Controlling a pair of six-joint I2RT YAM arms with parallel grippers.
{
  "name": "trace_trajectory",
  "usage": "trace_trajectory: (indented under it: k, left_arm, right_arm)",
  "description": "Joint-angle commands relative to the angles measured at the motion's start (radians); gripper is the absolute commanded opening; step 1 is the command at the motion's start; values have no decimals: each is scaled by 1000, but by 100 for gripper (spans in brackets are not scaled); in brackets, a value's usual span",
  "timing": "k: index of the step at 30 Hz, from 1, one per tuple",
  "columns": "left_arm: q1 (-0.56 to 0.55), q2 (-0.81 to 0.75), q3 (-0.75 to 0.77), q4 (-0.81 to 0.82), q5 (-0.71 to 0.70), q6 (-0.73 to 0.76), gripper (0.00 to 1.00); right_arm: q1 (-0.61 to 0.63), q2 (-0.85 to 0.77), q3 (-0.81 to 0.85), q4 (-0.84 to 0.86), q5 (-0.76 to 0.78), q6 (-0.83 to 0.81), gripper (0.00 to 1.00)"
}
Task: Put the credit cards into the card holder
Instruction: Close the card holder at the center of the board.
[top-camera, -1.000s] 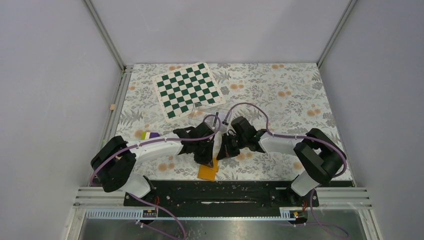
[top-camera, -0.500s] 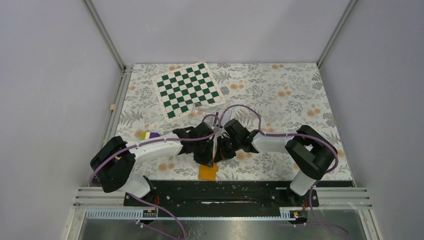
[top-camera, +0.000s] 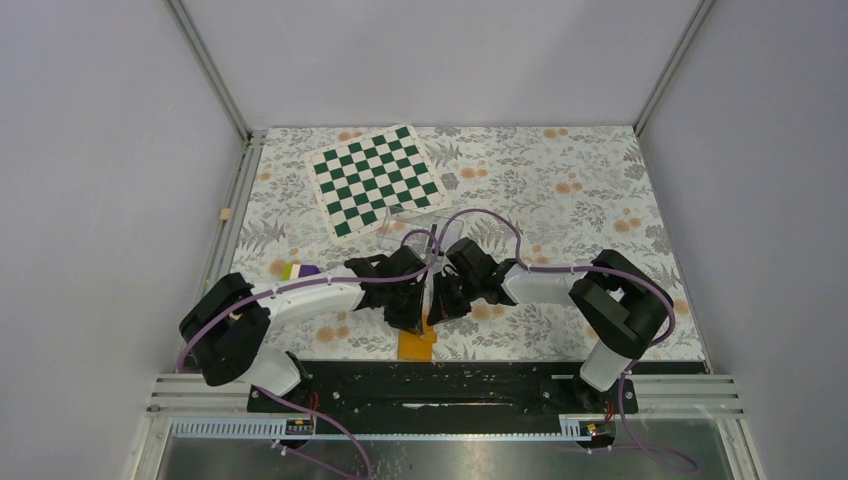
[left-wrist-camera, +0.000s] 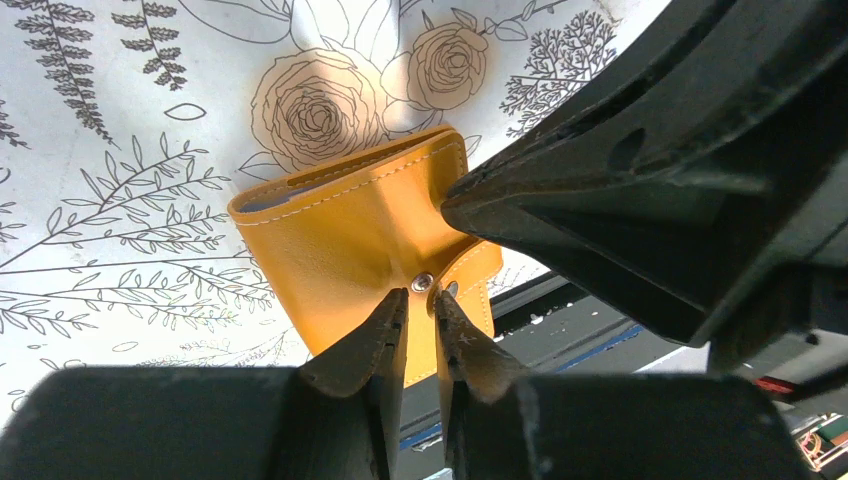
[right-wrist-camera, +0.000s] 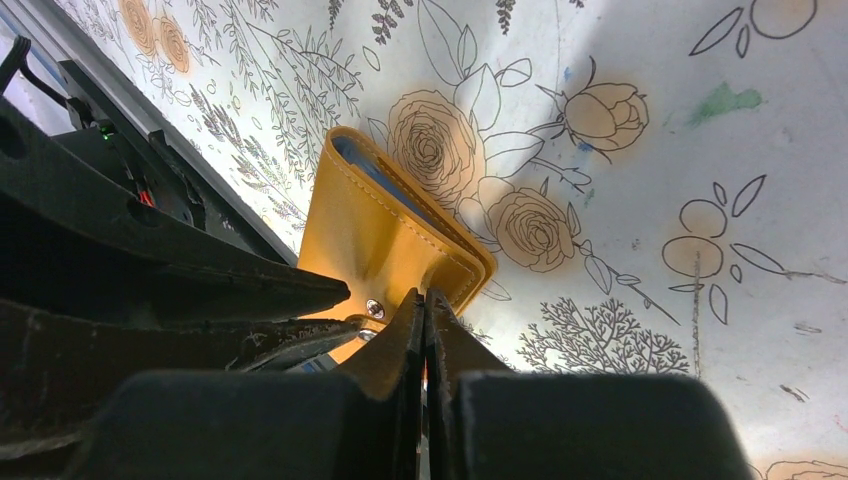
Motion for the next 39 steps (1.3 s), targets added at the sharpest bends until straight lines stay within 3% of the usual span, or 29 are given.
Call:
trace_trajectory:
  k: [1, 17, 26, 39]
  left_arm:
    - [4, 5, -15, 40, 12, 11, 17]
    - [6, 15, -48, 68, 28, -20, 22]
    - [13, 0, -76, 116, 53, -43, 0]
    - [20, -29, -68, 83, 11, -24, 0]
  right_arm:
    - [12, 18, 23, -22, 26, -20, 0]
    - [12, 23, 27, -19, 12, -19, 0]
    - [13, 18, 27, -18, 11, -21, 0]
    - [14, -36, 36, -21, -4, -8, 0]
